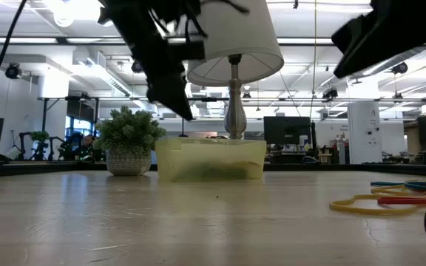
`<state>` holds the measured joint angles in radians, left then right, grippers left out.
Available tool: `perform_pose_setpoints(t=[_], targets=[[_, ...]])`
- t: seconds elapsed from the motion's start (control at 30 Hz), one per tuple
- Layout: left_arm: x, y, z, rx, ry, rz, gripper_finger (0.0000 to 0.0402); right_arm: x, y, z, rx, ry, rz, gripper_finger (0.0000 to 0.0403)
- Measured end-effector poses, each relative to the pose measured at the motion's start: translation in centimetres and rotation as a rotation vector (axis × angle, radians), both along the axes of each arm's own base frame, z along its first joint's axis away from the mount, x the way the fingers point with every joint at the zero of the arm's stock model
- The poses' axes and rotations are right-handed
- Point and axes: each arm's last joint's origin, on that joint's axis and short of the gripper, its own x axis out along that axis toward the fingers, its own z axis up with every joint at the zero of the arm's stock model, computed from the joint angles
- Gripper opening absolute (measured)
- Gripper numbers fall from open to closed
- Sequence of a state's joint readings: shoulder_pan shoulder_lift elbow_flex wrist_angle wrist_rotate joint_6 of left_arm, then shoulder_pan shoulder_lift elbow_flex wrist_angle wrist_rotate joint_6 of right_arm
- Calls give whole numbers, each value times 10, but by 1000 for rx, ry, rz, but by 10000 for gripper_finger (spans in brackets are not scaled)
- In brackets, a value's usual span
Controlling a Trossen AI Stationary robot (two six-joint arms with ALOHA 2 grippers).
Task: Pick and place rubber bands into bin
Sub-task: Put the top yellow rubber band into the yellow bin
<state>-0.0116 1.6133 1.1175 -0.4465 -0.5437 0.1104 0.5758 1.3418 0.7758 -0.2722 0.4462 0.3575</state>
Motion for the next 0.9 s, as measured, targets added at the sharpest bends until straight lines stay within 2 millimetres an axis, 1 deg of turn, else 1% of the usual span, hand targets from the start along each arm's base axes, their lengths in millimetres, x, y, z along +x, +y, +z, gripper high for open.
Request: perform_pose_setpoints(t=[0.07, 0.13, 0.27, 0.37, 0.47, 0.53, 0.63, 0.7, 0.77, 0.83, 0.9], targets=[[-6, -9, 10, -5, -23, -23, 104, -2, -1, -4, 17, 12, -21, 59], [-12, -21, 23, -29, -85, -33, 105, -4, -2, -9, 29, 20, -37, 58], [-33, -54, 43, -107, -190, -115, 105, -7, -2, -27, 79, 40, -21, 59], [-50, -81, 49, -144, -229, -198, 105, -4, 2, -43, 117, 34, 43, 59], [-65, -105, 51, -167, -272, -289, 105, 1, 6, -58, 97, 48, 90, 59], [-70, -119, 52, -182, -311, -342, 105, 3, 7, -66, 58, 81, 98, 59], [-79, -137, 51, -190, -325, -402, 105, 7, 6, -72, 41, 114, 85, 59], [-81, -146, 52, -189, -351, -423, 105, 6, 4, -76, 25, 164, 57, 59], [-84, -154, 49, -169, -348, -432, 105, 3, 2, -77, 17, 222, 18, 58], [-84, -157, 47, -157, -355, -430, 105, -1, -1, -78, 1, 289, -27, 58], [-85, -159, 45, -135, -346, -422, 105, -4, -3, -77, 9, 311, -58, 57]])
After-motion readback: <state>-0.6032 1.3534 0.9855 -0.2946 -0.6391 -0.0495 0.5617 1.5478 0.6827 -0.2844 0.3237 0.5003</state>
